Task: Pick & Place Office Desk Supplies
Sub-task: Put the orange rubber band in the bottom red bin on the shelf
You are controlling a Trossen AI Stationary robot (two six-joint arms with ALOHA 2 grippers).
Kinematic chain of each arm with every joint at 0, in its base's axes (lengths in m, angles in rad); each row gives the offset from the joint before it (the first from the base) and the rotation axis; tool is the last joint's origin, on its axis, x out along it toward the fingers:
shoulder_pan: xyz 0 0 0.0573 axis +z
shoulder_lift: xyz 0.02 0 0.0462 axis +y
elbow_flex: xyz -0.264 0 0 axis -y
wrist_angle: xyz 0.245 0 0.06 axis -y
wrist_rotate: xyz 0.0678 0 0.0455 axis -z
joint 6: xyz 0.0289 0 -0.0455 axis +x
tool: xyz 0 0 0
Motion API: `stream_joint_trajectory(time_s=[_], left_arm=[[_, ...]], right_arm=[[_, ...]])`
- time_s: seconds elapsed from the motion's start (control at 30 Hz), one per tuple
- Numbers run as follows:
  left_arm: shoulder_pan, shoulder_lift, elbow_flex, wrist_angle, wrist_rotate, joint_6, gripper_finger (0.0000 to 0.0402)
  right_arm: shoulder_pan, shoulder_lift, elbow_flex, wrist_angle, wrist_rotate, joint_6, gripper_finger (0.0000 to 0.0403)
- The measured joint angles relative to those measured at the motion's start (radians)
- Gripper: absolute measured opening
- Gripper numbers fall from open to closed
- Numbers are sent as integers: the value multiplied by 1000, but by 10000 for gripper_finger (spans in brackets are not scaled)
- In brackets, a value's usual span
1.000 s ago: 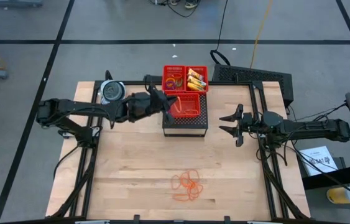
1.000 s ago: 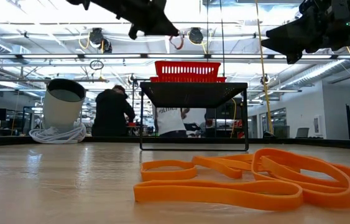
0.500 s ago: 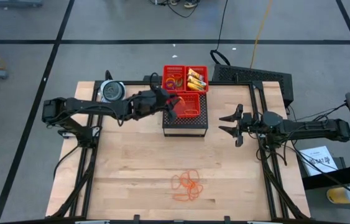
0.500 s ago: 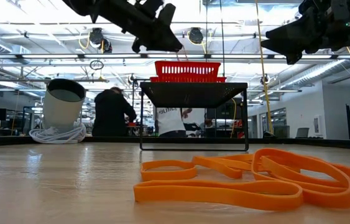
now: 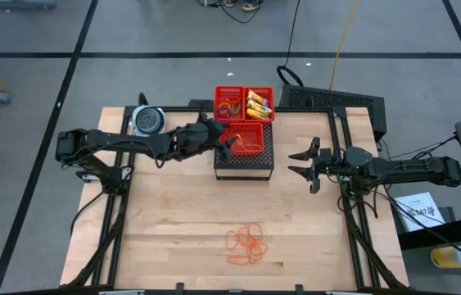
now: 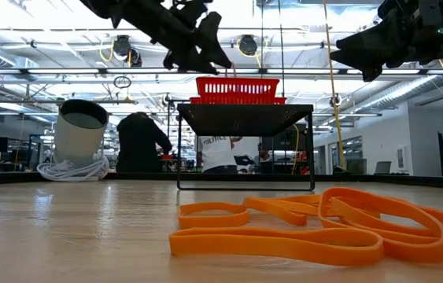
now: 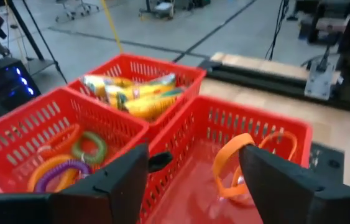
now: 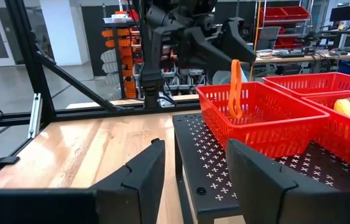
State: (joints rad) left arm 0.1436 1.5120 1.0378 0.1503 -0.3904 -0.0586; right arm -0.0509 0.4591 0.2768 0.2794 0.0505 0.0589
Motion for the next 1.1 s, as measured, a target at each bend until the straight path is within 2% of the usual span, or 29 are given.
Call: stream_joint_trajectory(time_s=[0.13, 0.3, 0.6, 0.7, 0.83, 1.1], left_arm=[[0, 0, 0, -45, 0, -40, 266], [10, 0, 0, -57, 11, -215, 256], [82, 0, 0, -98, 181, -407, 244], [94, 0, 0, -104, 232, -409, 244], [90, 0, 4, -118, 242, -346, 244], [92, 17, 183, -450, 204, -346, 243]], right_arm=[[0, 0, 0, 0, 0, 0, 160], [0, 0, 0, 0, 0, 0, 160], [0, 0, 0, 0, 0, 0, 160], [0, 0, 0, 0, 0, 0, 160], [0, 0, 0, 0, 0, -6, 160], [0, 7, 0, 0, 5, -11, 160]])
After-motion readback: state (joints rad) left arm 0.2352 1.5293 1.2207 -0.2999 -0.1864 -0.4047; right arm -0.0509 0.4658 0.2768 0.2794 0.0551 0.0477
